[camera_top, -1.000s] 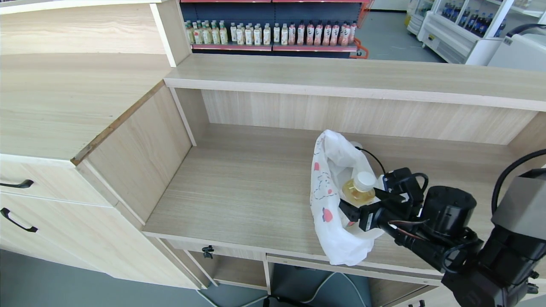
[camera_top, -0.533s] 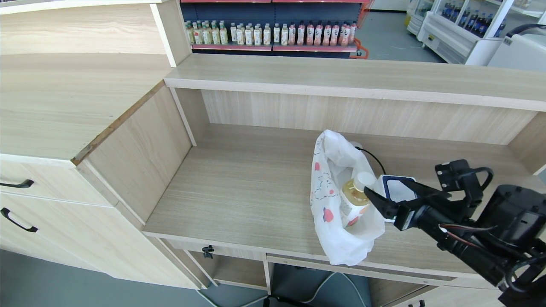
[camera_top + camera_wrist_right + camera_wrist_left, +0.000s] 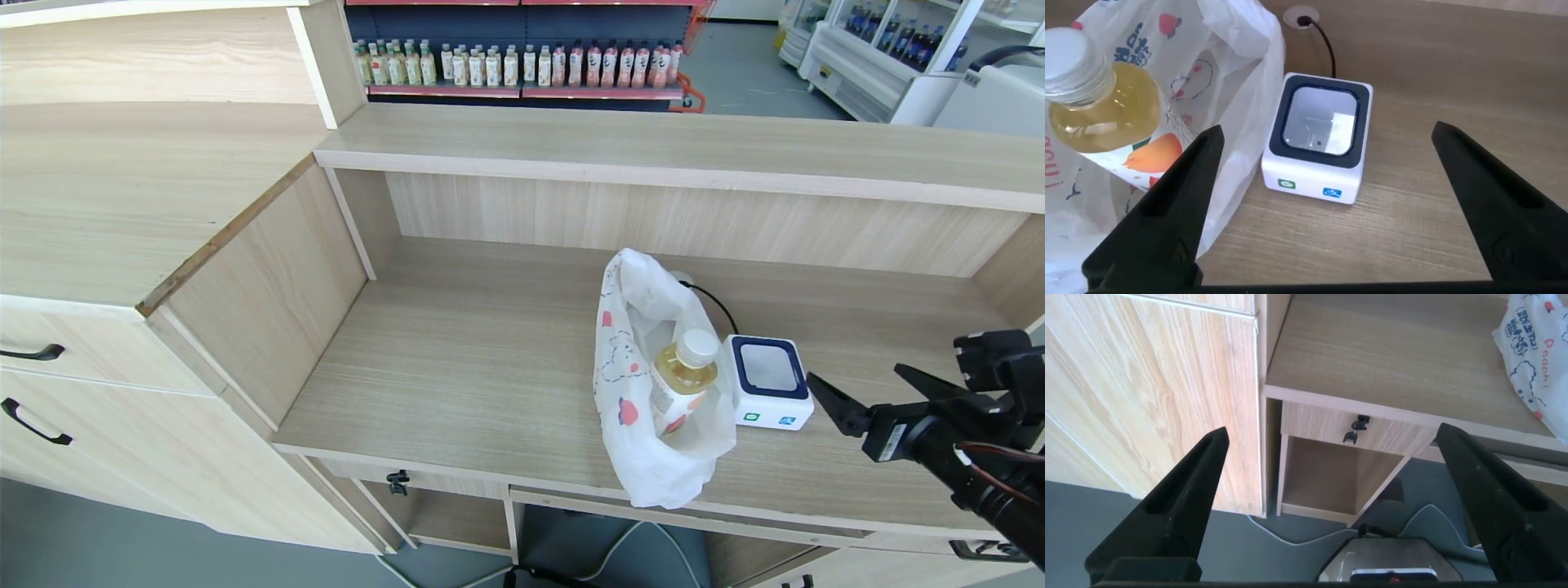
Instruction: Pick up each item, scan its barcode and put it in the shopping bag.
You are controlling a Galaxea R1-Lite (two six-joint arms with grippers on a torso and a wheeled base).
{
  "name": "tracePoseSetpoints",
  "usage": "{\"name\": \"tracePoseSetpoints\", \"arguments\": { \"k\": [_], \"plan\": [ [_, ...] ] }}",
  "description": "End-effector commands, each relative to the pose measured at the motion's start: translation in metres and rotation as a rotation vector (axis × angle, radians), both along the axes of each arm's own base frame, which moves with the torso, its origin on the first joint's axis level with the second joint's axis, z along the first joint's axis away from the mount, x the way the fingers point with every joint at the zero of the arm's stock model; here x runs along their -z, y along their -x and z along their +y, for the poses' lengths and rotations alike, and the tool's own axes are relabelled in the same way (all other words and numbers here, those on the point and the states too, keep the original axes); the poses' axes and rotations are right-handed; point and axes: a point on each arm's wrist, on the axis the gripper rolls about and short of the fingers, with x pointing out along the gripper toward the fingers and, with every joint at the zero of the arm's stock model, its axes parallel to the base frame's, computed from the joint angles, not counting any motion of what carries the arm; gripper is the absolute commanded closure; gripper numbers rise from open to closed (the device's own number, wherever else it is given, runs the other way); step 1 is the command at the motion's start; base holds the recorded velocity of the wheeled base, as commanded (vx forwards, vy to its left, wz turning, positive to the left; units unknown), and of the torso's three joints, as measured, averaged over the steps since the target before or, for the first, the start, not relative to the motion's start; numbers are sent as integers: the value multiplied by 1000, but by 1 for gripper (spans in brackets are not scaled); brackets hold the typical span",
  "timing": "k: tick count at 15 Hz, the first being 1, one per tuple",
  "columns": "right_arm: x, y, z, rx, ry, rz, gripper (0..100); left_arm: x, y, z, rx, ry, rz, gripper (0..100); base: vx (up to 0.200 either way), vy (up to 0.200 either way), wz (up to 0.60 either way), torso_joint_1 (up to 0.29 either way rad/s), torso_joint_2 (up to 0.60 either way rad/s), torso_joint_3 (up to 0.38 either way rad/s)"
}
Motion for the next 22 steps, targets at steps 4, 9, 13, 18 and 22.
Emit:
{"name": "tracePoseSetpoints", "arguments": {
  "k": [4,9,13,18,22],
  "plan": [
    [-2,9,-3,9,-4,-6,0,0,0,0,-2,-1,-1,0,0,0,0,0,0,0],
    [-1,9,-3,11,-4,1,0,0,0,0,-8,1,-1,0,0,-40,0,1,1,0],
    [1,10,-4,17,-5,8,0,0,0,2,-73,2,1,0,0,-200,0,1,1,1],
    [2,14,-6,26,-5,19,0,0,0,2,-73,0,1,0,0,-200,0,0,2,3],
    [1,15,-11,48,-5,11,0,0,0,2,-71,-1,1,0,-50,-150,0,0,6,4]
  ]
}}
